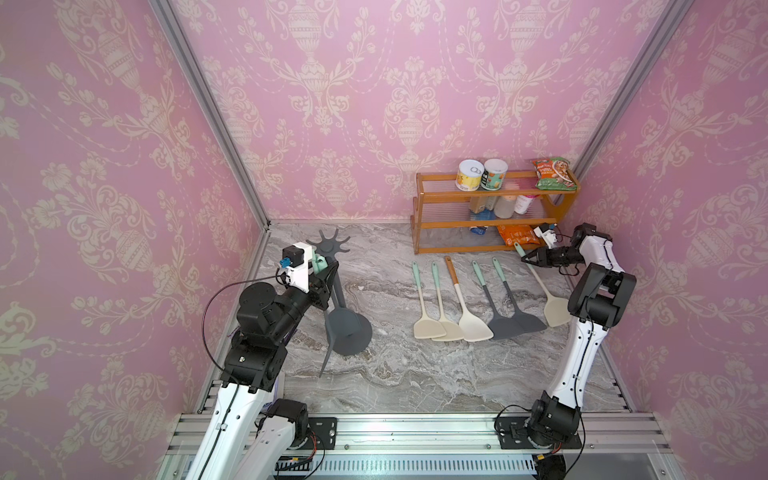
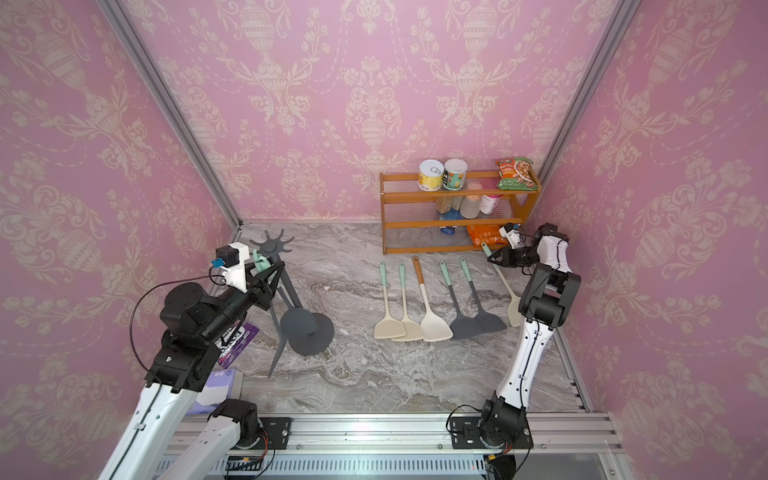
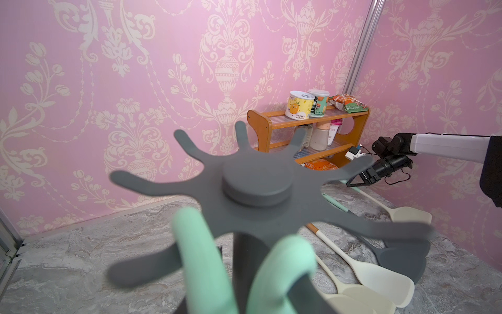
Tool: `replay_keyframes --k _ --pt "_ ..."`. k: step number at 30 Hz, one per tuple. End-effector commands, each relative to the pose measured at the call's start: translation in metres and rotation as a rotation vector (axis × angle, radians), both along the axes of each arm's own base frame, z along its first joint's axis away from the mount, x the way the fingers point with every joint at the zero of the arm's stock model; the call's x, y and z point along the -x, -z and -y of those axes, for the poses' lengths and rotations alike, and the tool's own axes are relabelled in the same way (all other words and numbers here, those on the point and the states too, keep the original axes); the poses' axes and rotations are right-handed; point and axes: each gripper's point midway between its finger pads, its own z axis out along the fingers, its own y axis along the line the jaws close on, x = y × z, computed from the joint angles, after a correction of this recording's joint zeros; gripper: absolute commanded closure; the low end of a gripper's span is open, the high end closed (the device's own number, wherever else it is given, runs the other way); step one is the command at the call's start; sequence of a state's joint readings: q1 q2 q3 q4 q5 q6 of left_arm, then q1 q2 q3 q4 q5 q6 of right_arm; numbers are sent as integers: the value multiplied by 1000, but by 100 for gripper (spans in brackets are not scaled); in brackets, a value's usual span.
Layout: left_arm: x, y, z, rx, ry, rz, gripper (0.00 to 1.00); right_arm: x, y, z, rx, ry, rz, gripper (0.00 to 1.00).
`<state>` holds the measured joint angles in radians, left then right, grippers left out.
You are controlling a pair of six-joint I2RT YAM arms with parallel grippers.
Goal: Take the spatula off the kitchen utensil rack
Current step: Place the spatula at the center of the board, then take off the spatula from the rack.
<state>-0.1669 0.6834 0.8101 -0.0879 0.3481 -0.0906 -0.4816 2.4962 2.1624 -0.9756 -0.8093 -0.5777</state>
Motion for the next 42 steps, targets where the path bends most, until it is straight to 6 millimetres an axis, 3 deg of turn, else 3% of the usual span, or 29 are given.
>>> replay_keyframes --k 1,5,11,14,17,22,27,30,33,37,40,42 --pt "-1 5 -5 -26 -28 -29 65 2 -9 8 67 31 9 67" --pt "0 5 -4 -22 -25 -27 65 7 -30 6 99 30 49 65" --pt "1 2 -2 -17 -17 -21 64 19 -81 -2 242 82 198 64" --pt "0 1 -2 -12 -15 -21 62 33 -104 -21 312 104 277 64" --pt "0 0 0 -9 -7 -20 61 55 -122 -58 370 92 345 64" --pt "3 -4 -1 0 -12 -11 58 102 -158 -155 326 -2 492 57" --pt "5 -6 -1 17 -12 -2 54 146 -219 -273 102 -184 700 52" --pt "4 -7 -4 34 -32 -3 54 168 -242 -329 22 -296 767 50" --pt "4 -8 -8 45 -52 0 57 183 -252 -382 -63 -417 784 50" --pt "6 -11 -14 81 -84 10 57 196 -243 -446 -131 -543 774 49" --pt "10 -16 -10 89 -58 21 43 205 -232 -490 -169 -621 763 49" --pt "15 -21 -8 83 -39 36 43 209 -244 -517 -214 -653 796 50"
